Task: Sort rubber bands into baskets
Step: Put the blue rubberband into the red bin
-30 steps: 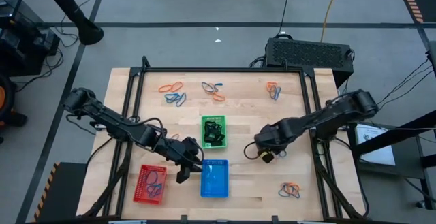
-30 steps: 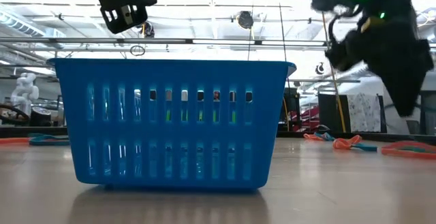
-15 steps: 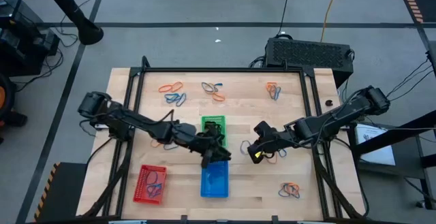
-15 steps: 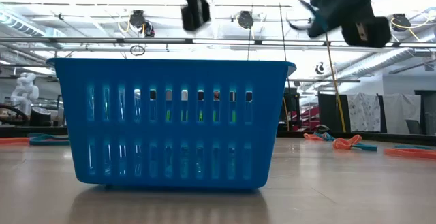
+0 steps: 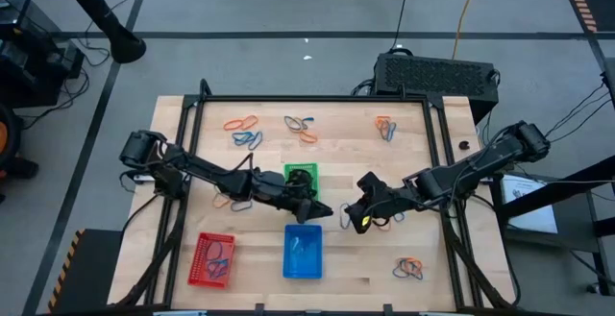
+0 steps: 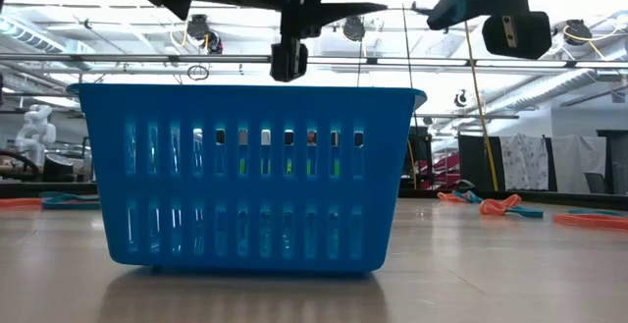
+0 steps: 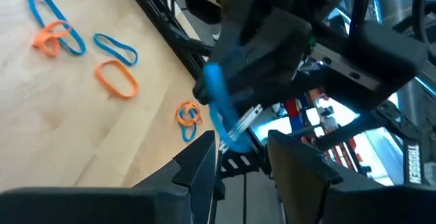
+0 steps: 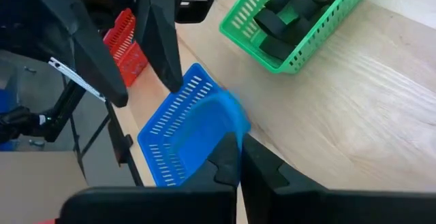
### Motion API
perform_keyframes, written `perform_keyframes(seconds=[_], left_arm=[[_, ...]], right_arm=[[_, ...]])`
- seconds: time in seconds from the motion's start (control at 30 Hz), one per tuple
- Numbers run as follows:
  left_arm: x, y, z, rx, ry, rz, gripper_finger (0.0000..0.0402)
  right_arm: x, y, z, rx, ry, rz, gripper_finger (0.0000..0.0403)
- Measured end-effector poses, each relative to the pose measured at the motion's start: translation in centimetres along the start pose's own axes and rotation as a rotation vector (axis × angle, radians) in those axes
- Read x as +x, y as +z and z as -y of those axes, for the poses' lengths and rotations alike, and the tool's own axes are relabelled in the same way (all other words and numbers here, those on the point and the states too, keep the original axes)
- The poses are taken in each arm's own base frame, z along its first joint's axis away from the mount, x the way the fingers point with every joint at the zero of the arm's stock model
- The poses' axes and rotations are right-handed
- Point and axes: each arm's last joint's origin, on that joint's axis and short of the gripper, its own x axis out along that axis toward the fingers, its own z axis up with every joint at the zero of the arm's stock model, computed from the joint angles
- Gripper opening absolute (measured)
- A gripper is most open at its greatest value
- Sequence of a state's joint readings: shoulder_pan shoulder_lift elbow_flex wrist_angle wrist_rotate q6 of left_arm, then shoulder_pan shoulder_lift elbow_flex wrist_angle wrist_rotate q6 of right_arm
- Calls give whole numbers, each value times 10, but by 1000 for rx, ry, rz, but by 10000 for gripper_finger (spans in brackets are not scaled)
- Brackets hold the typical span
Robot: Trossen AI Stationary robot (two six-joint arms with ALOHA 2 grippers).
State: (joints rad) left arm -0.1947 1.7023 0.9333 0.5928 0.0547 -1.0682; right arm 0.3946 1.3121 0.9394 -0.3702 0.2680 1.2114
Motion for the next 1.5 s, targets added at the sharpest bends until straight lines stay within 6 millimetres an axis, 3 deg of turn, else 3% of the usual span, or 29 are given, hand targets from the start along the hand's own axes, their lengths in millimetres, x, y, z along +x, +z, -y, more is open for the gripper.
perform_keyframes(seconds=[0.27,0.77,1.17,1.5], left_arm=[[3,-2,-2,-78,8,30,141],[29,-1,3,-76,-37,-10,141],[32,-3,-1,-77,-22,-24,141],[32,-4,0,-73,-10,-2,81]], right_arm=[[0,0,0,0,-5,13,0],[0,1,1,-14,-10,19,0],[0,1,0,-22,-8,19,0],[0,1,0,-48,-8,19,0]])
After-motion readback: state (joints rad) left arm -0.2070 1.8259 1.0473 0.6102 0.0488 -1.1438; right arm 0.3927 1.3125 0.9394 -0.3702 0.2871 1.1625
